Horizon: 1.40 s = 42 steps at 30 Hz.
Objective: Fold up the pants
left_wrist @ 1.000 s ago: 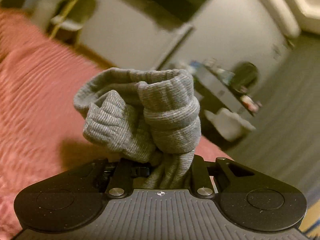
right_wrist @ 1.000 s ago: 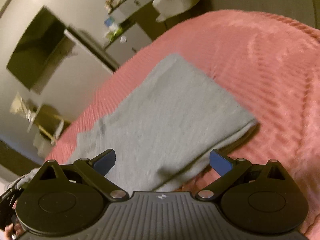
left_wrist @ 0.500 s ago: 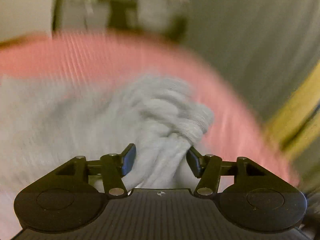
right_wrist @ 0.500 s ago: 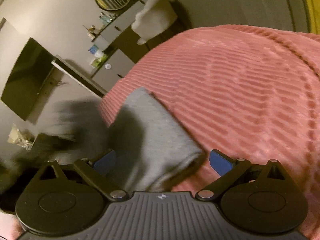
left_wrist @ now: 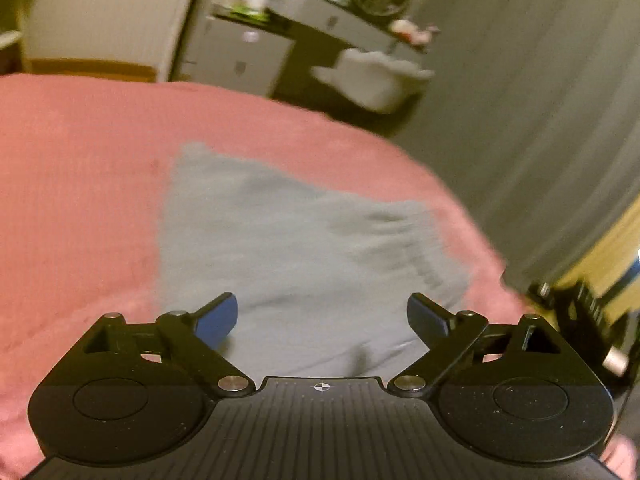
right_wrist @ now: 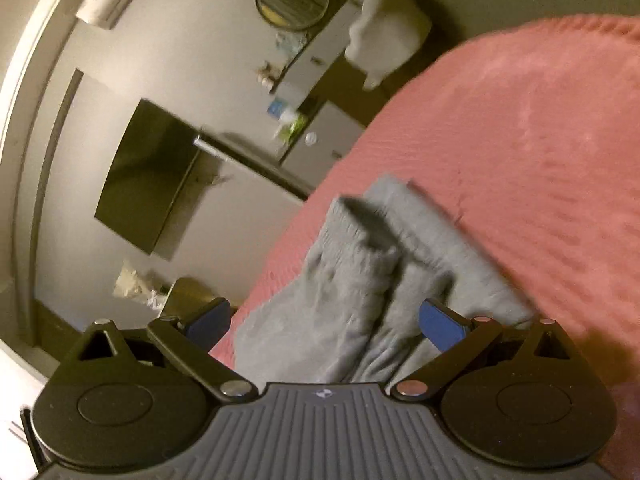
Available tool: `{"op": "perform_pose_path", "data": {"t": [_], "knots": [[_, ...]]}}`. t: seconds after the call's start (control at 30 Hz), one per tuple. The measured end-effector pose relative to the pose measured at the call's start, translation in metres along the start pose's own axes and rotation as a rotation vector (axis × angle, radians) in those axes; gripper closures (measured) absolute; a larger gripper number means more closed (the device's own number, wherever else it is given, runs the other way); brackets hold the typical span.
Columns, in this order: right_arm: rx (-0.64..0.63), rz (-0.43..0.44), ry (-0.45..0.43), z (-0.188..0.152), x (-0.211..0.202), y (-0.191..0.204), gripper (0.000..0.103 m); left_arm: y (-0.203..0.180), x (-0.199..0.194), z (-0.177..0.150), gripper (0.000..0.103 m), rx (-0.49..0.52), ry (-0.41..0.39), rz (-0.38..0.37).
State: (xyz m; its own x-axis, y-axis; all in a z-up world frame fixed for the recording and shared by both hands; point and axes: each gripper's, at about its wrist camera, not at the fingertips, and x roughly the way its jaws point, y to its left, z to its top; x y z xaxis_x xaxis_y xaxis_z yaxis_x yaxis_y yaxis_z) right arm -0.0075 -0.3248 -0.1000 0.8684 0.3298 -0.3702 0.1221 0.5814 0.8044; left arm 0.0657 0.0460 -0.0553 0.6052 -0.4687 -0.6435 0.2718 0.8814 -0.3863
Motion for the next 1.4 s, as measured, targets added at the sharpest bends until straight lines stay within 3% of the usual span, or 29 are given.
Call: {"op": "perform_pose_path", "data": {"t": [0.1, 0.2, 0.3, 0.33, 0.4, 0.47, 0.57, 0.63, 0.83, 1.1, 1.17, 1.2, 1.27, 1.37, 1.4], "knots": [[-0.005, -0.037, 0.039, 0.0, 0.027, -0.003, 0.003, 0.017, -0.003, -0.01, 0.008, -0.051, -0.004, 0.037], [0.045, -0.151, 0.088, 0.003, 0.05, -0.006, 0.003, 0.039, 0.003, -0.018, 0.008, -0.128, 0.025, 0.01], [0.118, -0.186, 0.076, 0.011, 0.061, -0.007, 0.003, 0.042, 0.006, -0.021, 0.008, -0.092, 0.037, 0.041], [0.111, -0.192, 0.074, 0.015, 0.065, -0.004, 0.01, 0.043, 0.004, -0.022, 0.008, -0.078, 0.034, 0.05], [0.05, -0.256, 0.073, 0.016, 0.069, 0.005, 0.04, 0.05, 0.004, -0.022, 0.008, -0.082, 0.04, 0.06], [-0.018, -0.273, 0.064, 0.017, 0.069, 0.013, 0.05, 0.061, 0.0, -0.025, 0.008, -0.119, 0.049, 0.056], [-0.127, -0.248, 0.025, 0.013, 0.062, 0.029, 0.051, 0.07, 0.001, -0.025, 0.008, -0.17, 0.048, 0.05], [-0.182, -0.286, 0.034, 0.01, 0.069, 0.032, 0.049, 0.072, 0.002, -0.024, 0.008, -0.178, 0.048, 0.058], [-0.096, -0.286, 0.09, 0.02, 0.084, 0.021, 0.052, 0.071, 0.004, -0.027, 0.008, -0.168, 0.072, 0.083], [-0.056, -0.074, -0.024, 0.023, 0.035, 0.054, 0.056, 0.072, 0.003, -0.027, 0.008, -0.163, 0.056, 0.106], [-0.064, -0.054, -0.056, 0.023, 0.024, 0.052, 0.056, 0.072, 0.002, -0.027, 0.008, -0.167, 0.052, 0.1], [-0.075, -0.063, -0.064, 0.021, 0.019, 0.047, 0.056, 0.072, 0.001, -0.028, 0.008, -0.167, 0.048, 0.096], [-0.151, -0.16, -0.069, 0.016, 0.019, 0.038, 0.051, 0.072, 0.002, -0.027, 0.008, -0.163, 0.049, 0.093], [-0.177, -0.378, 0.053, 0.007, 0.041, 0.006, 0.041, 0.071, 0.007, -0.029, 0.008, -0.153, 0.063, 0.096], [-0.148, -0.368, 0.08, 0.005, 0.045, -0.006, 0.039, 0.071, 0.008, -0.029, 0.008, -0.15, 0.067, 0.098]]}}
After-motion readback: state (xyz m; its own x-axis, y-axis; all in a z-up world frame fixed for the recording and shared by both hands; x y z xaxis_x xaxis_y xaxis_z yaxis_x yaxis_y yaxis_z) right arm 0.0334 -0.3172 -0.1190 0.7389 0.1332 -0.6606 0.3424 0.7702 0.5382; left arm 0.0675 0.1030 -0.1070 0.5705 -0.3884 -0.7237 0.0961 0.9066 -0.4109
